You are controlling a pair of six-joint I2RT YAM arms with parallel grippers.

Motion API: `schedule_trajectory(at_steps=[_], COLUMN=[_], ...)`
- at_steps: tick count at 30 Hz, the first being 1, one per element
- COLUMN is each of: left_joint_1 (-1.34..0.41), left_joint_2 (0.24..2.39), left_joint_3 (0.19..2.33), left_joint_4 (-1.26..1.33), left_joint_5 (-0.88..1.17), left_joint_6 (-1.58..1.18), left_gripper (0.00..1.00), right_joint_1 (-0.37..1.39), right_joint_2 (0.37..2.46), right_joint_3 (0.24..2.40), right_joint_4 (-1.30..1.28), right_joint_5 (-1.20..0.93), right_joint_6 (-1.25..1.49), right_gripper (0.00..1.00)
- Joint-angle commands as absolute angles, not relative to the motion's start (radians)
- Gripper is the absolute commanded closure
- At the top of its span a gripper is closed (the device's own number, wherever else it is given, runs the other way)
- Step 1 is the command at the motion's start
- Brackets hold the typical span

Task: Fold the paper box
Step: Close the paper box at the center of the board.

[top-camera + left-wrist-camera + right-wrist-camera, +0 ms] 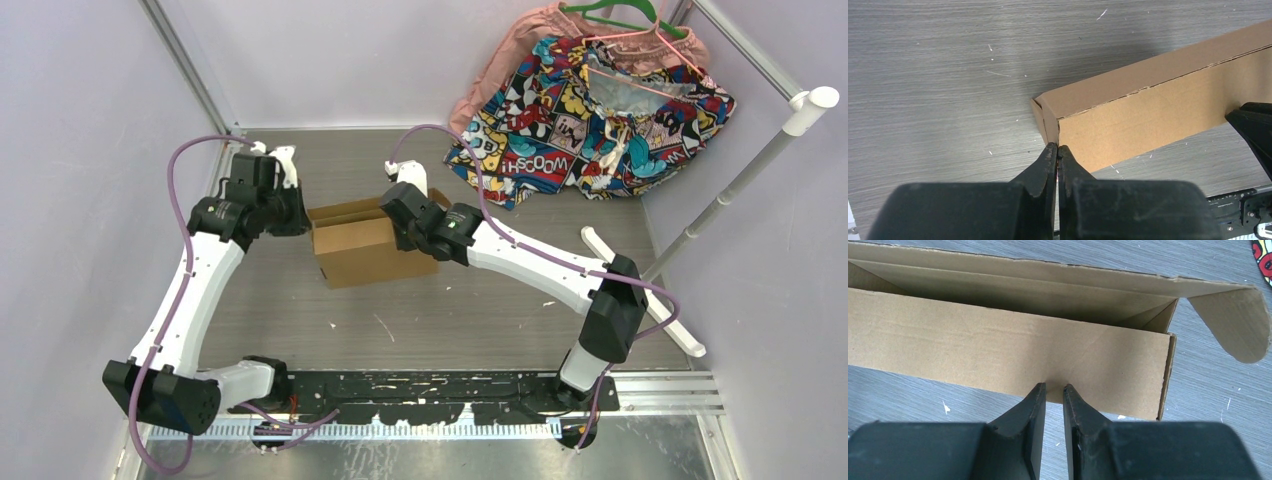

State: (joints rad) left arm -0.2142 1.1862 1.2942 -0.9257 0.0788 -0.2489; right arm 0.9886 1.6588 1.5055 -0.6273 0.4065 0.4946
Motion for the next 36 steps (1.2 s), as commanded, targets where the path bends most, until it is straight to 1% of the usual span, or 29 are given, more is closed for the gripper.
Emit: schedule_trajectory(at_steps=[1, 19, 36], left_joint_1=[-0.22, -0.22, -0.22], left_joint_2=[1.171, 1.201, 1.212], left_joint_3=[1.334, 1.396, 1.39], left_joint_4=[-0.972, -0.994, -0.991], left_joint_5=[0.071, 0.084, 0.104], left_joint_6=[-0.235, -0.252, -0.31], left_gripper=[0.99, 1.0, 1.0], right_joint_1=[0.994, 0.994, 0.993], right_joint_2=[1.698, 1.703, 1.699], right_joint_3=[1.505, 1.508, 1.498], right_joint_4=[-0.658, -0.66, -0.654], right_joint_5=[0.378, 0.376, 0.373], right_joint_6=[0.513, 0.509, 0.512], right_gripper=[0.75, 0.75, 0.76])
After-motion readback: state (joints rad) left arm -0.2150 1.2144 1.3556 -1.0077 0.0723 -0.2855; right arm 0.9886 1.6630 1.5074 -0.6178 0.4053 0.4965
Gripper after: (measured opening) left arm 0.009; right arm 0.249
